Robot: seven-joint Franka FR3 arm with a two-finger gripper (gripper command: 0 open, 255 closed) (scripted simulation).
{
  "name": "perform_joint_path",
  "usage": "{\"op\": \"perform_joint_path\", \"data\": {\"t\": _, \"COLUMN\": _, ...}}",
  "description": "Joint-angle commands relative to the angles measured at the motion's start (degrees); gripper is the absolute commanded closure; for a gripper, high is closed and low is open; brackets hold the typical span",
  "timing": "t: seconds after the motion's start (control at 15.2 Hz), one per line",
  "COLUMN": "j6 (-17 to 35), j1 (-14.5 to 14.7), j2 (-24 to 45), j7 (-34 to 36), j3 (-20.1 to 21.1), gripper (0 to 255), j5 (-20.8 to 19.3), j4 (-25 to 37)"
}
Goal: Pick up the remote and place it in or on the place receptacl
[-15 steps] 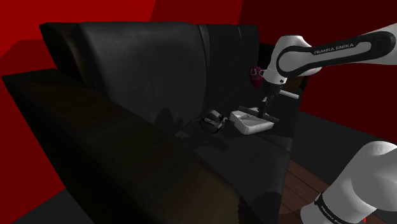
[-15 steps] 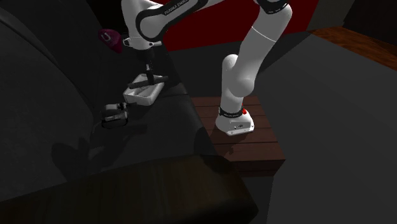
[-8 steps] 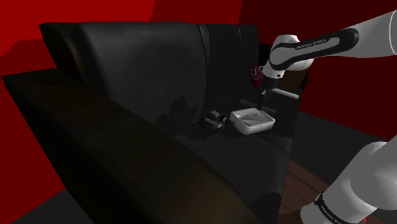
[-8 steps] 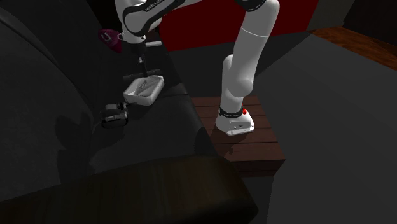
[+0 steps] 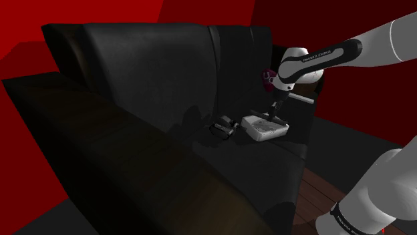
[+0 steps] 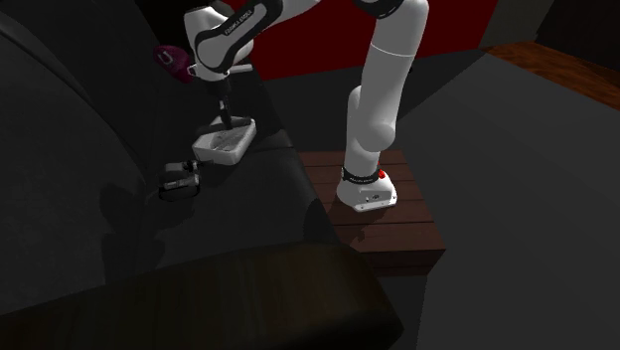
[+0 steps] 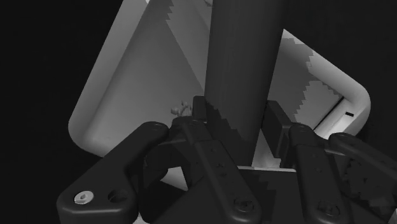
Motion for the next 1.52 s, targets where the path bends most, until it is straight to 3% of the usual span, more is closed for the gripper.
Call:
{"op": "perform_joint_path", "data": {"t": 0.0, "j6": 1.5, "j1": 0.1, "j2": 0.6, "j7": -0.1, "j3": 0.0, "gripper": 255, "j5": 0.2, "j4": -0.9}}
{"op": "perform_joint_path", "data": {"t": 0.59, "j6": 2.7, "j1": 0.1, "j2": 1.2, "j7": -0.3, "j3": -0.1, "gripper": 255, "j5": 0.4, "j4": -1.5}}
{"op": "perform_joint_path", "data": {"t": 0.66, "j6": 2.7, "j1": 0.1, "j2": 1.2, "j7": -0.3, "j3": -0.1, "gripper": 0, "j5": 0.4, "j4": -1.5}}
{"op": "perform_joint_path", "data": {"t": 0.99, "j6": 2.7, "j1": 0.1, "j2": 1.2, "j7": -0.3, "j3": -0.1, "gripper": 0, "j5": 0.4, "j4": -1.5}}
{"op": "perform_joint_path", "data": {"t": 1.25, "j6": -4.9, "j1": -0.1, "j2": -1.9, "j7": 0.5, "j3": 0.1, "gripper": 0, "j5": -0.6, "j4": 3.1}}
{"op": "perform_joint_path", "data": {"t": 1.45, "j6": -4.9, "j1": -0.1, "j2": -1.9, "j7": 0.5, "j3": 0.1, "gripper": 0, "j5": -0.6, "j4": 3.1}}
